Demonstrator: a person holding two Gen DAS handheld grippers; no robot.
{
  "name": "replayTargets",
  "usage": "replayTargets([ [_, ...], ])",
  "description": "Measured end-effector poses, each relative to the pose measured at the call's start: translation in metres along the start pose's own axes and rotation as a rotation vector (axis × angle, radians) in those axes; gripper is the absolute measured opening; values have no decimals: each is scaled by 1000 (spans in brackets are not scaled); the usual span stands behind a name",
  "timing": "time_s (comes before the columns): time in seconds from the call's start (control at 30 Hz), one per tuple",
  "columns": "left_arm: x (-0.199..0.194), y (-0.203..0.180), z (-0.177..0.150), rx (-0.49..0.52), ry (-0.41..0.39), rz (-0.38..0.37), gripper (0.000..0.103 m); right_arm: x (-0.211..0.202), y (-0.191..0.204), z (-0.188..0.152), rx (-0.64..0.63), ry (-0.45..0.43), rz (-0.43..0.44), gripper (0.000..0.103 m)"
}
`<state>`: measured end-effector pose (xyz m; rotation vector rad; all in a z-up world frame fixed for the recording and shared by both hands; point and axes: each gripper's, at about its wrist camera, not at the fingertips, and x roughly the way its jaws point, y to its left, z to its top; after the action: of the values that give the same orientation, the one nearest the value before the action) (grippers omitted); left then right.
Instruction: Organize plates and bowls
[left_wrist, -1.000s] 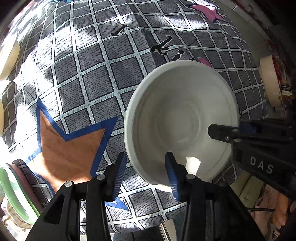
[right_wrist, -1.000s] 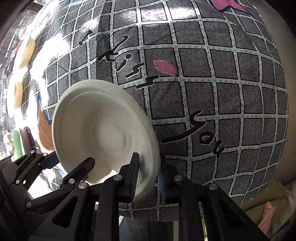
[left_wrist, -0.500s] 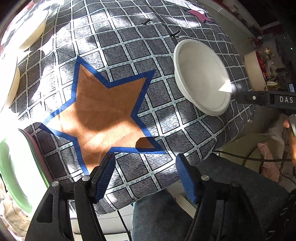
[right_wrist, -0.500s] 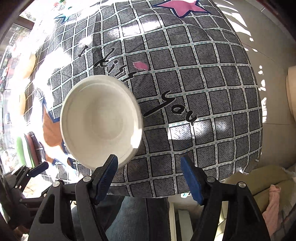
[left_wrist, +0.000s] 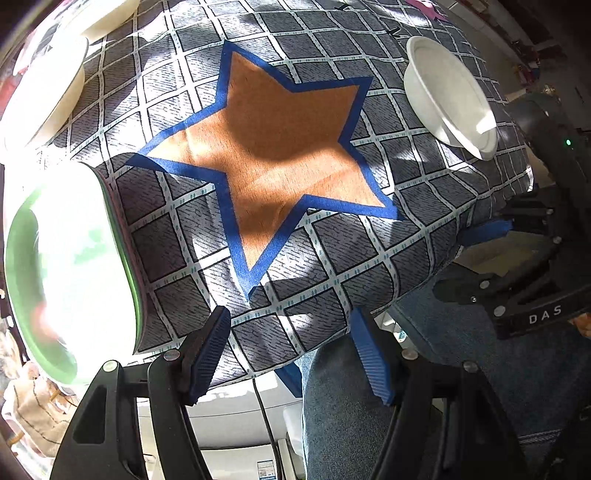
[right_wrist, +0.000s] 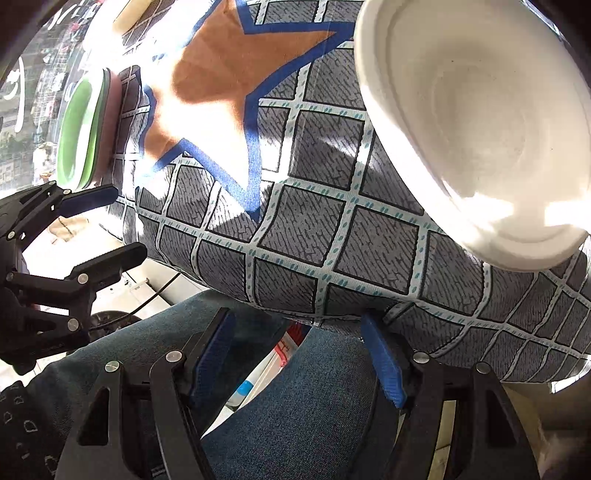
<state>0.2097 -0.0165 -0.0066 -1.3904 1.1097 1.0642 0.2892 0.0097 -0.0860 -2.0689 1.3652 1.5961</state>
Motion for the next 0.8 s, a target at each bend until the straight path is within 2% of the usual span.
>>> replayTargets([
  [0.07,-4,17,-10,-36,-6,-1,72,17,-1,-5,4,101,65,73],
  [0.1,-7,23,-15,-57,-9,-4,72,18,-3,-11,-9,136,62,73],
  [0.2,-24,46,-31,-126,-29,-6,72,4,11,-18,-92,127,4,73],
  [0.3,-46,64,-35,-212,-80,-6,72,-35,27,-10,-123,30,24,73],
  [0.4,-69,85,-25,-323,-142,-7,72,-80,43,14,-113,-94,49,73],
  [0.57,-101,116,11,-505,-249,33,72,-145,70,68,-130,-291,-10,73],
  [0.63,-101,124,43,-574,-292,78,73,-158,82,100,-115,-335,-52,73],
  [0.7,-97,145,58,-658,-303,141,73,-164,92,132,-85,-362,-102,73],
  [0.8,-95,187,70,-766,-322,173,73,-161,101,182,-47,-376,-141,73],
])
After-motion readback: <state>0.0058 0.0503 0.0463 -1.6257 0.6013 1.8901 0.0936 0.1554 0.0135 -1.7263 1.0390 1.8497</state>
